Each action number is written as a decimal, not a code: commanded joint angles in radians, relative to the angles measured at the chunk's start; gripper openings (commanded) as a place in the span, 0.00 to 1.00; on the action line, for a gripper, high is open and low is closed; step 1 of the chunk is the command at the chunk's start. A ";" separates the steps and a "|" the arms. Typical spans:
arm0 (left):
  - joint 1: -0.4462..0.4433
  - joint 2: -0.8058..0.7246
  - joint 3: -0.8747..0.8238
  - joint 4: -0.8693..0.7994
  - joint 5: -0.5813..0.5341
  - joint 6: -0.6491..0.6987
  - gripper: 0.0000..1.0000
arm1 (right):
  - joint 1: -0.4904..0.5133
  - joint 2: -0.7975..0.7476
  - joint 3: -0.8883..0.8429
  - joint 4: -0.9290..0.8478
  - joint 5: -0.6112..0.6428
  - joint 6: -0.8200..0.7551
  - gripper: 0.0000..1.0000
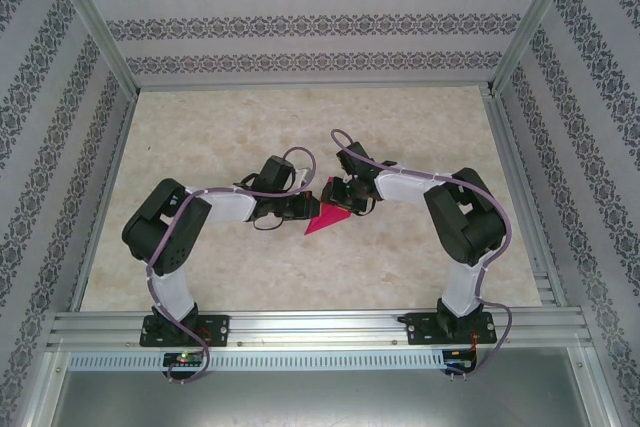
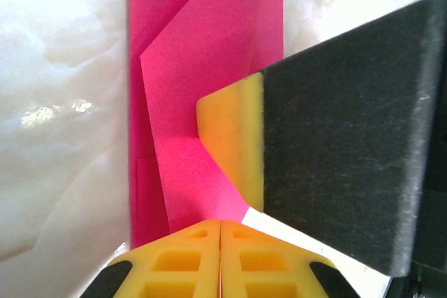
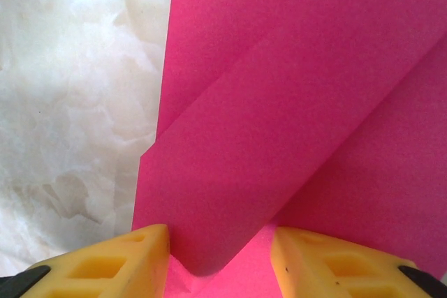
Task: Fold a paper plane with a square sheet of paper (pick it up from the middle)
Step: Fourth fold the wing at the center of the table.
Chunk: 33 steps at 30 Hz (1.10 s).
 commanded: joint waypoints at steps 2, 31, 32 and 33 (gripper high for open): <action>0.010 0.020 0.027 -0.035 -0.009 0.020 0.08 | 0.002 0.073 -0.037 -0.113 0.067 -0.007 0.46; 0.010 0.063 0.066 -0.102 -0.068 0.034 0.06 | -0.017 0.061 -0.054 -0.123 0.062 -0.001 0.40; 0.009 0.065 0.068 -0.104 -0.069 0.035 0.06 | -0.017 0.066 -0.050 -0.130 0.066 -0.003 0.40; 0.010 0.066 0.067 -0.106 -0.071 0.035 0.06 | -0.017 0.069 -0.048 -0.135 0.070 -0.003 0.39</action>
